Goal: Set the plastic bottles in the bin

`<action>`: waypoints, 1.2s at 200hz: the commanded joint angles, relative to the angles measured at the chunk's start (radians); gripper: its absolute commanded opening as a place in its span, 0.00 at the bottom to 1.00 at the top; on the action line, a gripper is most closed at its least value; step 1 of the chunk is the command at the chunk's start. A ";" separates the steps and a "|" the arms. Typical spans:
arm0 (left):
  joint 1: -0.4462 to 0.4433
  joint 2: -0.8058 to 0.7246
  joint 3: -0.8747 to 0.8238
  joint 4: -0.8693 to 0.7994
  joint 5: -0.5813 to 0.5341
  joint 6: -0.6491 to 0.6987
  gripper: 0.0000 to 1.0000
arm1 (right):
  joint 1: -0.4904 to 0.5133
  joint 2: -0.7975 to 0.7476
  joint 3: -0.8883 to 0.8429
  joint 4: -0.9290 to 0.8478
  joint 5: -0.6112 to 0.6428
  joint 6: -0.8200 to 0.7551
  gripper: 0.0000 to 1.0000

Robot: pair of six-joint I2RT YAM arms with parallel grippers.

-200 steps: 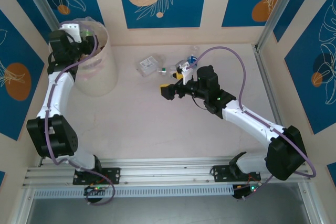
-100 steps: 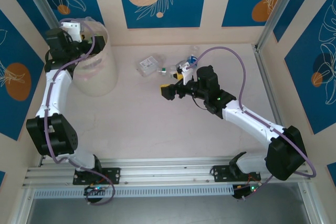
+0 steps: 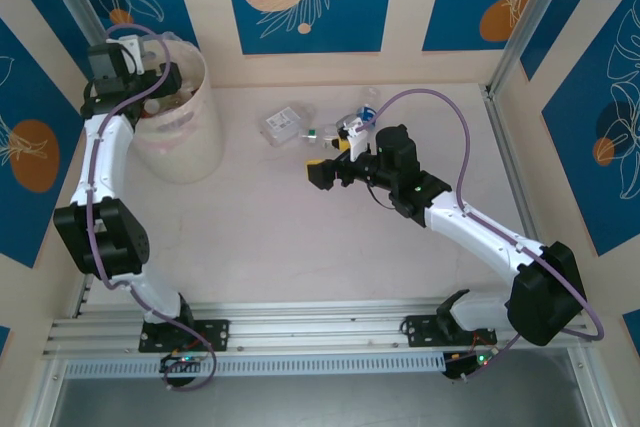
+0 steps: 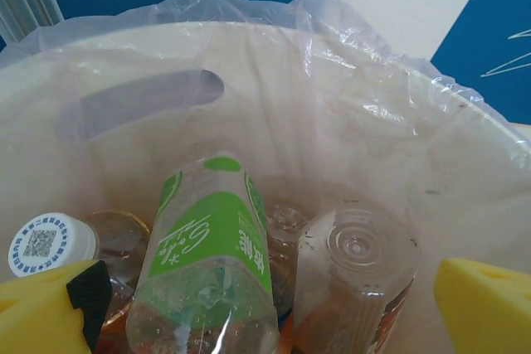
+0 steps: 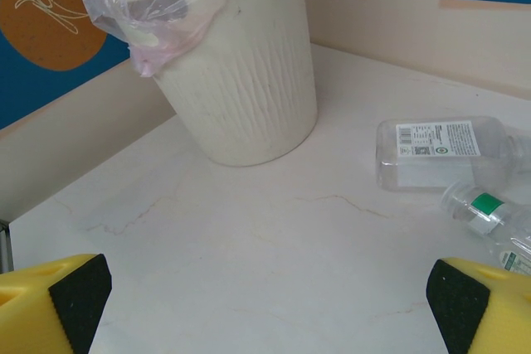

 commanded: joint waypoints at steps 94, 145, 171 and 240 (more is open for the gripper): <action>-0.061 -0.148 -0.122 0.114 0.240 -0.318 1.00 | -0.147 0.058 0.045 -0.155 0.171 0.172 1.00; -0.144 -0.351 -0.315 0.253 0.235 -0.388 1.00 | -0.263 0.219 0.209 -0.368 -0.015 -0.133 1.00; -0.224 -0.470 -0.441 0.324 0.231 -0.409 1.00 | -0.283 0.374 0.358 -0.496 -0.093 -0.323 1.00; -0.321 -0.634 -0.660 0.377 0.251 -0.424 1.00 | -0.289 0.833 0.894 -0.831 -0.115 -0.745 0.95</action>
